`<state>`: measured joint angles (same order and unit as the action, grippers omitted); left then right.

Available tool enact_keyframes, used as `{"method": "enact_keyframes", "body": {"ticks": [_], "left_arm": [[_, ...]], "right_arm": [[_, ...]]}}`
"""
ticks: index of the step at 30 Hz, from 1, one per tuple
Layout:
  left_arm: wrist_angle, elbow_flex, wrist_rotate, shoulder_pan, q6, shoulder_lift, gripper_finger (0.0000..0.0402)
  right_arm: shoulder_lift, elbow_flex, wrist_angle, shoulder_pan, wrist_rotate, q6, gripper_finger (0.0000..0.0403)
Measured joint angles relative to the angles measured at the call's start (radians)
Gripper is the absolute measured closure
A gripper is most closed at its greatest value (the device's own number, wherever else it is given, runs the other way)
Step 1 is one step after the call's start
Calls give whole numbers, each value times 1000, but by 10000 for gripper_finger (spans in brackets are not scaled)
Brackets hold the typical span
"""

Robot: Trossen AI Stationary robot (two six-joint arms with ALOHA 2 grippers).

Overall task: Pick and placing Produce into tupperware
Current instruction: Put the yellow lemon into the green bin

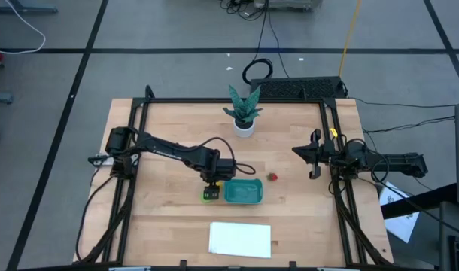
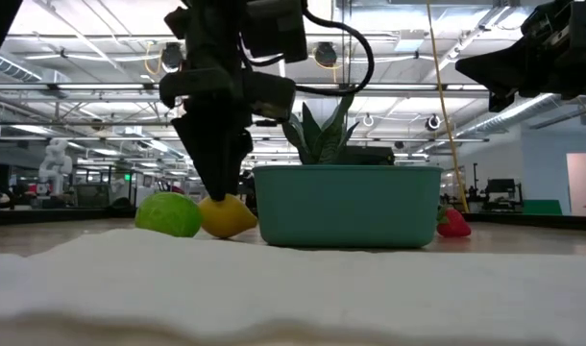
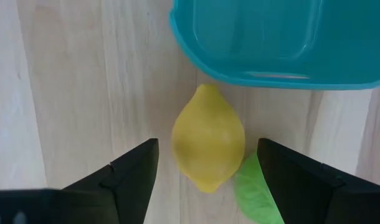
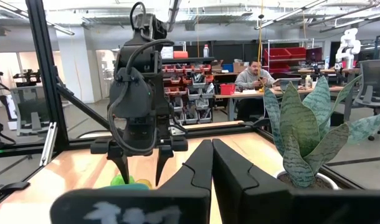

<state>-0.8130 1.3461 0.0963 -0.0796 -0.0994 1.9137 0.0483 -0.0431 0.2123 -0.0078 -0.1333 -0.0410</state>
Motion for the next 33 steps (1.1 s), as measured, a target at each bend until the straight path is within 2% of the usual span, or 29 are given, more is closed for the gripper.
{"method": "enact_keyframes", "body": {"ticks": [14, 33], "left_arm": [[114, -76, 10, 4, 16, 0, 121], [107, -77, 12, 7, 43, 0, 122]], "right_arm": [[0, 0, 0, 0, 0, 0, 403], [0, 0, 1, 0, 0, 0, 403]]}}
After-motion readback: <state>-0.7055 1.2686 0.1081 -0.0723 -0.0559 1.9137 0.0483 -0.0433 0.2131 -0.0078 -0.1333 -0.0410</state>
